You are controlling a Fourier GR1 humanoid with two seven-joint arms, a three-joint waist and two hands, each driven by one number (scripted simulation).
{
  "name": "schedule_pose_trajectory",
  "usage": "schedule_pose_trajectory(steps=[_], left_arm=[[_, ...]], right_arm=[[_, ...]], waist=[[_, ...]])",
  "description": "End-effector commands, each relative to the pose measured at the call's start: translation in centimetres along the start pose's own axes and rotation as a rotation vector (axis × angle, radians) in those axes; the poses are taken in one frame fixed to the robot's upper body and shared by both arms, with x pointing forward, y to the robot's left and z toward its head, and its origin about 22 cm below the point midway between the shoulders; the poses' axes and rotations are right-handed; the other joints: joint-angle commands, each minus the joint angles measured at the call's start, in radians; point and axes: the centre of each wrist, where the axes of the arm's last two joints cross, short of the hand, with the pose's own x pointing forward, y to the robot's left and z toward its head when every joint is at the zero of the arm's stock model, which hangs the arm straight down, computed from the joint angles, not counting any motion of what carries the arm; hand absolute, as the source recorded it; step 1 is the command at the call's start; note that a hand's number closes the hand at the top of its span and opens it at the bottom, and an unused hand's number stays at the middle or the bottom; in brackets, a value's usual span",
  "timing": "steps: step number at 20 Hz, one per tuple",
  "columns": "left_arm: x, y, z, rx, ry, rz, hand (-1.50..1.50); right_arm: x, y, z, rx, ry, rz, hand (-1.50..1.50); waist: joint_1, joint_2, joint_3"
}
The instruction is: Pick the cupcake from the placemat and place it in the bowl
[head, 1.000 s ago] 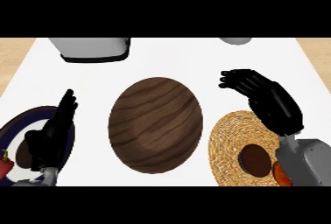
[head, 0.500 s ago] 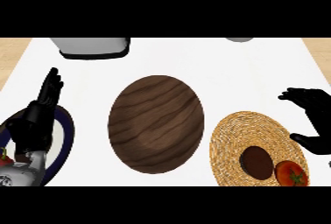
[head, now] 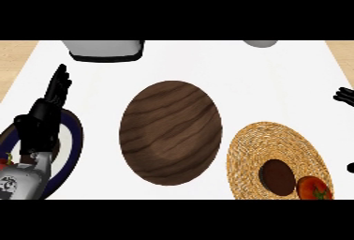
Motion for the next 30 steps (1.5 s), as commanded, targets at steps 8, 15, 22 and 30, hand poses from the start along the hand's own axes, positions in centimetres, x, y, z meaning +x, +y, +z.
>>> schedule_pose_trajectory(steps=[8,15,22,30], left_arm=[[1.2,0.4,-1.2,-0.007,-0.018,-0.009,0.0],[0.5,0.5,-1.7,-0.004,0.003,-0.011,0.0],[0.2,-0.1,1.0,-0.006,0.012,-0.021,0.0],[0.0,0.1,0.7,-0.016,0.006,-0.003,0.0]], right_arm=[[1.8,0.2,-3.3,0.437,0.073,0.302,-1.5],[1.4,2.5,-4.5,0.591,0.096,0.329,-1.5],[0.9,7.2,-5.9,0.695,0.191,0.465,-1.5],[-2.3,10.3,-4.5,0.707,0.267,0.523,-1.5]], waist=[[0.015,-0.004,-0.004],[0.004,-0.005,-0.005],[0.005,-0.009,-0.005],[-0.003,-0.009,-0.005]])
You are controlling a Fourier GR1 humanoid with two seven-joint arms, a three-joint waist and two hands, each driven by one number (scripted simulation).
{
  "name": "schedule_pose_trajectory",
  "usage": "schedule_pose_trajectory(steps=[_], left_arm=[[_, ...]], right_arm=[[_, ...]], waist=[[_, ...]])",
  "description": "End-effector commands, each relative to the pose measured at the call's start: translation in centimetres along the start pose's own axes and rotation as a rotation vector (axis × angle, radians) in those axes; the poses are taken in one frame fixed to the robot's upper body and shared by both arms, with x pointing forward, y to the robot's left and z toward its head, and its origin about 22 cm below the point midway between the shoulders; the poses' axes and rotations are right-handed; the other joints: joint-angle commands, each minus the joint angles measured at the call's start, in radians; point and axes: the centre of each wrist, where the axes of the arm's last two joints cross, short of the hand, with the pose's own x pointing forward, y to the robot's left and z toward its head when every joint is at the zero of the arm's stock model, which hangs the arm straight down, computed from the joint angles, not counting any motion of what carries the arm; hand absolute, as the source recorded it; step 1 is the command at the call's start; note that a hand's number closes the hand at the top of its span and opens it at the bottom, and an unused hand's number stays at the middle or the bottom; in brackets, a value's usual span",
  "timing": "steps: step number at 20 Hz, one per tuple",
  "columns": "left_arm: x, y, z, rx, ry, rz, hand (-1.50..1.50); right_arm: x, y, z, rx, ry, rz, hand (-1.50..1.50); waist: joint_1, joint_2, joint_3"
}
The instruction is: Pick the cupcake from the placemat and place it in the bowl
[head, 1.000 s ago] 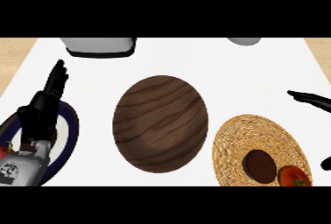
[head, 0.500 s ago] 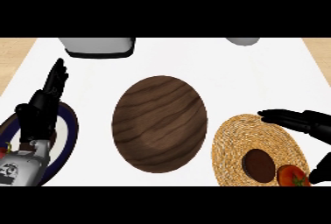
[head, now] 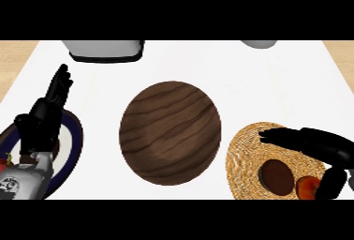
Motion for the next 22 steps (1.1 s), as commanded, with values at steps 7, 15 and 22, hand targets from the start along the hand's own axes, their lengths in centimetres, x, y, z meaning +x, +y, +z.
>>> schedule_pose_trajectory(steps=[7,15,22], left_arm=[[-0.6,0.2,-0.8,0.027,0.003,-0.015,0.0],[0.0,0.4,0.1,0.002,0.001,-0.007,0.0],[0.0,-0.3,-1.4,-0.002,0.008,-0.013,0.0]], right_arm=[[-0.4,2.1,-5.0,0.022,0.013,-0.024,-1.5],[-1.2,4.2,-5.5,0.061,0.005,0.017,-1.5],[-2.3,4.8,-6.4,0.004,-0.079,0.129,1.5]], waist=[[0.001,0.001,0.0],[0.002,0.0,0.0],[-0.001,0.001,0.0]])
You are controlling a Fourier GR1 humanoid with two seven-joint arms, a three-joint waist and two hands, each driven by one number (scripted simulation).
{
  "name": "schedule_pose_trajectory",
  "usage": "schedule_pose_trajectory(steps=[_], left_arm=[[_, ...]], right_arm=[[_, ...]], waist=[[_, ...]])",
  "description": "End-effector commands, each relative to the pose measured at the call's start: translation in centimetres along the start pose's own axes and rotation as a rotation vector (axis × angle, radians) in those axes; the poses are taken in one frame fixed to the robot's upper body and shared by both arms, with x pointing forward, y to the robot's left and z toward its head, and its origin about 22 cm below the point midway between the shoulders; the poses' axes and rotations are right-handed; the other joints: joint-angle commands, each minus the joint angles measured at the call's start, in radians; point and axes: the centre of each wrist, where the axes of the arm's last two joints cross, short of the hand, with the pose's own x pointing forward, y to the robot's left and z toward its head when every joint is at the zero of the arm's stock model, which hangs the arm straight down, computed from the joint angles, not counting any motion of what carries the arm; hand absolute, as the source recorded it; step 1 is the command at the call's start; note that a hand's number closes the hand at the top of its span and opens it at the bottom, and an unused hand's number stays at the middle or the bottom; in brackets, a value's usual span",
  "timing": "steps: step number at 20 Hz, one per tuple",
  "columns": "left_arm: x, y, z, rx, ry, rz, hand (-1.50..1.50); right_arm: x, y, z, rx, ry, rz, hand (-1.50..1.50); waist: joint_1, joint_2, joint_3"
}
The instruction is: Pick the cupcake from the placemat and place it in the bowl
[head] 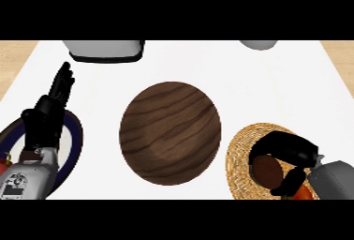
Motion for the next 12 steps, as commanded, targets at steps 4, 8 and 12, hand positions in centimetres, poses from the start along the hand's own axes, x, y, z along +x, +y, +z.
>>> schedule_pose_trajectory(steps=[4,8,12], left_arm=[[1.1,1.6,-2.2,0.025,0.0,-0.004,0.0],[0.1,1.7,0.1,0.012,0.007,0.013,0.0],[0.1,0.8,-0.1,0.005,0.01,-0.002,0.0]], right_arm=[[0.3,2.8,-0.1,-0.012,-0.064,-0.033,1.5],[6.0,2.5,-4.8,-0.073,-0.034,-0.038,1.5],[13.4,6.0,-13.4,-0.1,-0.027,-0.083,1.5]], waist=[[-0.012,0.006,0.009],[-0.02,-0.002,0.007],[-0.011,-0.013,0.001]])
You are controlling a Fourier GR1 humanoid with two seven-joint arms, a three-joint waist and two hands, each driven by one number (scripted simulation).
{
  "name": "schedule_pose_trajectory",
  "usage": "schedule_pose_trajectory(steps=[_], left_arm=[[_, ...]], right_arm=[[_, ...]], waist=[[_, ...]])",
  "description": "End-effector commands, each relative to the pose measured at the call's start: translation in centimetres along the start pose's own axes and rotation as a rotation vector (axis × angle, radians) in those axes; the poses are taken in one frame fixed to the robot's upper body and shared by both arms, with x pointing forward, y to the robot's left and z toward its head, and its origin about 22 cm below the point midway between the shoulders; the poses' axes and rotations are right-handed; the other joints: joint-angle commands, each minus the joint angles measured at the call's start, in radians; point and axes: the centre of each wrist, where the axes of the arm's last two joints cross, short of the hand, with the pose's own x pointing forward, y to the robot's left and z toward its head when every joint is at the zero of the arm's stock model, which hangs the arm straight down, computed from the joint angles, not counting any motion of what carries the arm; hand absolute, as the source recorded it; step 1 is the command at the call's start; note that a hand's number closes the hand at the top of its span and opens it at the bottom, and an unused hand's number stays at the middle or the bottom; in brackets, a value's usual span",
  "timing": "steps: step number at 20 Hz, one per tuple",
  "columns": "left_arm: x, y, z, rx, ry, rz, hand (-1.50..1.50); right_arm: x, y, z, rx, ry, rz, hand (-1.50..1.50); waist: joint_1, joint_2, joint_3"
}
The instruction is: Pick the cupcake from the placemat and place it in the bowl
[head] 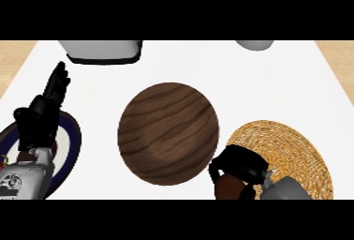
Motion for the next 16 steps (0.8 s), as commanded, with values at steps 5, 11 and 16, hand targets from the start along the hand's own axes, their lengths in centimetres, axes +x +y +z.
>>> schedule_pose_trajectory(steps=[5,11,16], left_arm=[[0.0,-0.1,0.0,-0.01,-0.001,-0.004,0.0],[-0.6,0.0,0.0,0.008,0.016,-0.011,0.0],[-0.9,-0.1,0.2,0.012,0.03,-0.012,0.0]], right_arm=[[11.0,4.2,-6.9,-0.085,0.054,-0.026,1.5],[17.1,5.7,-5.4,-0.325,0.082,-0.177,1.5],[21.8,5.9,-4.0,-0.554,0.119,-0.258,1.5]], waist=[[0.016,-0.01,0.01],[-0.017,-0.008,0.016],[-0.036,-0.014,0.014]])
